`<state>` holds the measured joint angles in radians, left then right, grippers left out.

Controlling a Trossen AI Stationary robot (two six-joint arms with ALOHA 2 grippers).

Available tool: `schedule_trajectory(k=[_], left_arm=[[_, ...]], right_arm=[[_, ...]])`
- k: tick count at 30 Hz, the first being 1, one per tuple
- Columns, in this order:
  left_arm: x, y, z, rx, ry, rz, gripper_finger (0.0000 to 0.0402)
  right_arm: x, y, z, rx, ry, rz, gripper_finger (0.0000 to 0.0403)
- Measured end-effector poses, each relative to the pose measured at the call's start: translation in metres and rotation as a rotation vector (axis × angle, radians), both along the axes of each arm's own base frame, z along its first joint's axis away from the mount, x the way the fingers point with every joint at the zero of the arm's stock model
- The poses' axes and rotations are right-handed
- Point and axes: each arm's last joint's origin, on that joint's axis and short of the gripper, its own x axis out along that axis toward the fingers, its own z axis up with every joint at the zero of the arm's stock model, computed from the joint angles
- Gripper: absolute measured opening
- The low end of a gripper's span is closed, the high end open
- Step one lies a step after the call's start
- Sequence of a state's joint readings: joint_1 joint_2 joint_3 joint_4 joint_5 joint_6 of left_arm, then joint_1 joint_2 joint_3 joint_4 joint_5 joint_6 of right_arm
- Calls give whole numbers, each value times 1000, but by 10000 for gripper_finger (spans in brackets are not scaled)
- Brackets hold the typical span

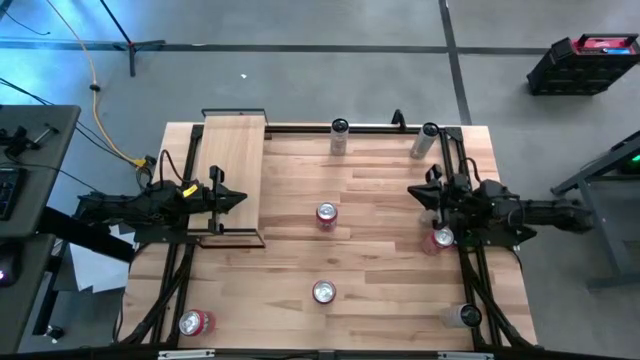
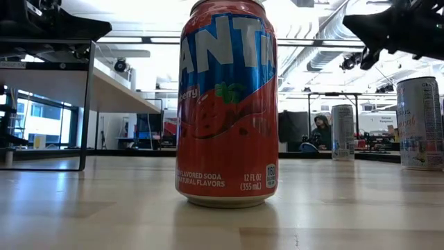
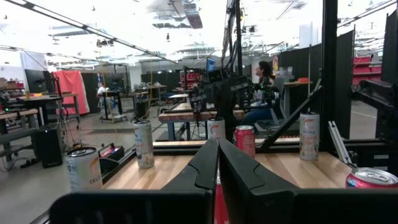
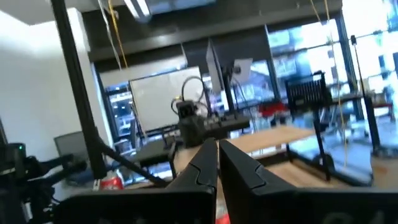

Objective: Place canned beverage on shelf
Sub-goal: Put the top red soda can on the shelf

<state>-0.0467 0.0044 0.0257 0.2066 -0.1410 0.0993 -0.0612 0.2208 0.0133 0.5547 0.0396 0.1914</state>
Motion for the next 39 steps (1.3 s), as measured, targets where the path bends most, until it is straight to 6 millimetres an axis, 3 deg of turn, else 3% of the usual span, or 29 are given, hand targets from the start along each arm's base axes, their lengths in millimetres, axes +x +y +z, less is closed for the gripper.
schedule_trajectory(k=[15,24,28,39], left_arm=[[0,0,0,-1,0,0,7],[0,0,0,0,0,0,7],[0,0,0,-1,1,0,7],[0,0,0,0,0,0,7]], right_arm=[[46,2,53,-163,100,-48,0],[77,4,64,-220,164,63,10],[91,4,63,-254,214,66,61],[127,3,44,-245,356,60,278]])
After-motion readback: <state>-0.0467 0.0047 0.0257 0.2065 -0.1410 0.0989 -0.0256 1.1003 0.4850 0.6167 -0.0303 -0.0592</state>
